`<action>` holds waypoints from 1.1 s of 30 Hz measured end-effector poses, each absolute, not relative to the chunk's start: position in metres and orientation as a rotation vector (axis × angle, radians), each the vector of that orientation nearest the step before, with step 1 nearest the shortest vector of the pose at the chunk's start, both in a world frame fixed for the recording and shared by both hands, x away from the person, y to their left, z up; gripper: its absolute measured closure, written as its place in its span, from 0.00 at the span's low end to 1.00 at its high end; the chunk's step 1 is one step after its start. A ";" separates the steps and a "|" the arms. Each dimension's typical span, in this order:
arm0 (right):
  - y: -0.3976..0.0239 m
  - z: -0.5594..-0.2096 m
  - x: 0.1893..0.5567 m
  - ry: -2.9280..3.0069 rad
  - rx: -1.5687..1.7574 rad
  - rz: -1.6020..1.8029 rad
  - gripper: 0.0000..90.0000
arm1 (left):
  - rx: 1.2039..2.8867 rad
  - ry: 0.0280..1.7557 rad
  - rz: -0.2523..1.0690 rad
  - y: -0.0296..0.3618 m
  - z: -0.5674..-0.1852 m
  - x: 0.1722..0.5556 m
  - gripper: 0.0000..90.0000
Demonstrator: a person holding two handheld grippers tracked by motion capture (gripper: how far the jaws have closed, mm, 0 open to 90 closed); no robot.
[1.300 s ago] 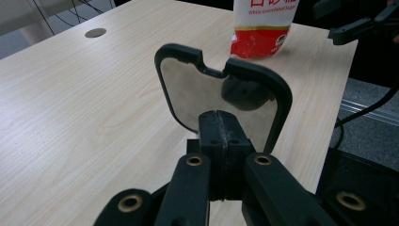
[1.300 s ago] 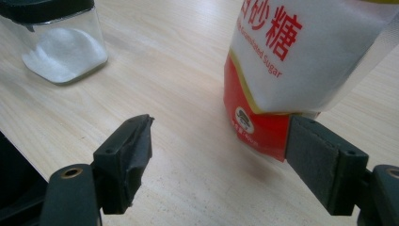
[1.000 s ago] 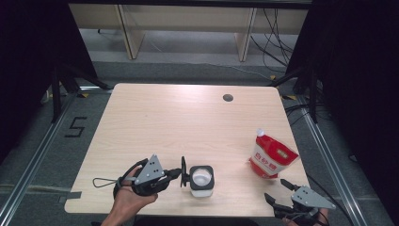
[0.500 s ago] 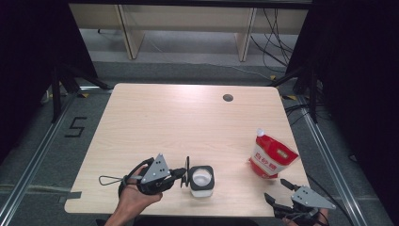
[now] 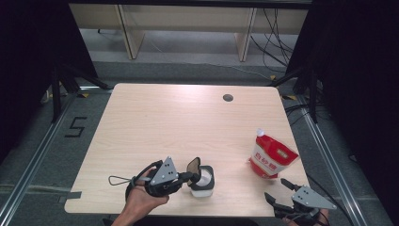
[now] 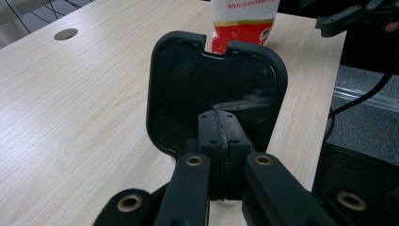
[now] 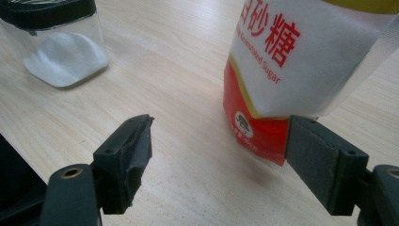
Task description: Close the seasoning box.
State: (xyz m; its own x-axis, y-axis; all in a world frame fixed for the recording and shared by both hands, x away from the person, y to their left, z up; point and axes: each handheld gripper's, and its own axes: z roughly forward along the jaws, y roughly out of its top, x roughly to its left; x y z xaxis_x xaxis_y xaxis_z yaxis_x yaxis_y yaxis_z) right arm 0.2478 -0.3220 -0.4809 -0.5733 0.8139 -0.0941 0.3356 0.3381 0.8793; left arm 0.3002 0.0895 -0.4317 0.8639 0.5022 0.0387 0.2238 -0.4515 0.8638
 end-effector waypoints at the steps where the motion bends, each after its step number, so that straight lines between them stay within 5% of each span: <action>1: -0.322 -0.481 0.248 2.074 0.994 1.170 0.28 | 2.046 0.526 0.341 0.089 -0.433 0.300 0.99; 33: -0.321 -0.481 0.247 2.085 0.997 1.168 0.28 | 2.076 0.509 0.303 0.078 -0.445 0.301 0.95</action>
